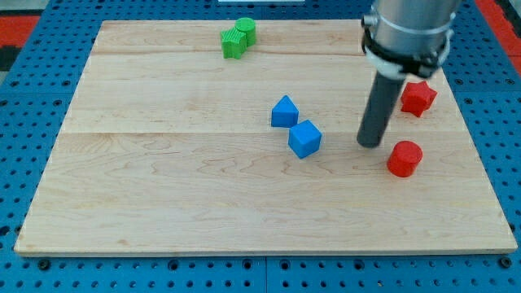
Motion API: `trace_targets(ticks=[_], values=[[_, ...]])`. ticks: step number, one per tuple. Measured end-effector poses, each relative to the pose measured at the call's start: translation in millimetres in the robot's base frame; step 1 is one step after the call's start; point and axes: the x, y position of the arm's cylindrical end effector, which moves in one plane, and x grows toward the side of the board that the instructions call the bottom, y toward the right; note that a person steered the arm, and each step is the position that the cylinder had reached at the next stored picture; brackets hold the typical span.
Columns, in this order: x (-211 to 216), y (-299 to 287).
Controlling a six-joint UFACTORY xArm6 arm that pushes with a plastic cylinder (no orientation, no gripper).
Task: Push red blocks towards the top of the board
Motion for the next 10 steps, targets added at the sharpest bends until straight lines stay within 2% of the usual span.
trace_targets(ticks=[1,2,5,6,7,9,10], values=[[41.4,-7.6],[43.6,52.5],[-38.4,55.6],[-37.9,133.4],[-61.7,158.8],[-105.8,72.1],[-57.4,110.4]])
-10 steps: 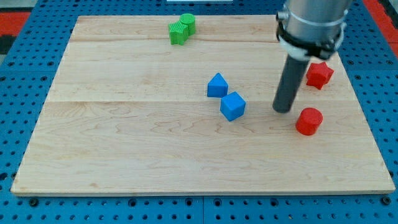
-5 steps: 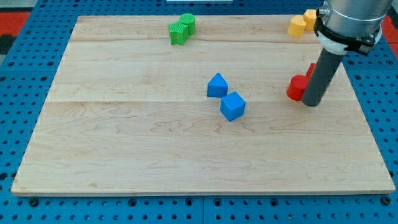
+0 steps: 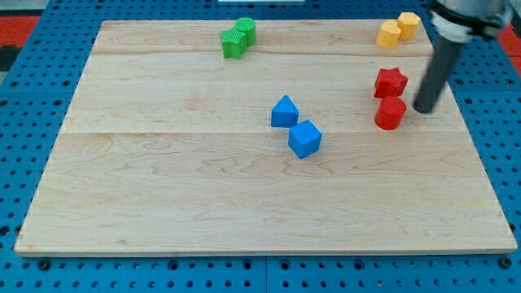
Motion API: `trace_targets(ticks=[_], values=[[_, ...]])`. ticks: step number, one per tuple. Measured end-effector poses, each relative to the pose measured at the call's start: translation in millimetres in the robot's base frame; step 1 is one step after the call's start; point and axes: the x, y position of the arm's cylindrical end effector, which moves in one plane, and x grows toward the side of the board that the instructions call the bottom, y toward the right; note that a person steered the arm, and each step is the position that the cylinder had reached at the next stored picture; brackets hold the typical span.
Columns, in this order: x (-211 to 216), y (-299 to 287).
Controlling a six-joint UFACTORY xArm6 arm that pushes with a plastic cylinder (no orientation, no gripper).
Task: Push red blocks towards the top of the board
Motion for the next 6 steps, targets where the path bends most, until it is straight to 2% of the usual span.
trace_targets(ticks=[1,3,4,5,6], values=[[60.8,21.1],[24.8,-59.3],[-16.6,-72.8],[39.4,-44.0],[82.6,-83.9]])
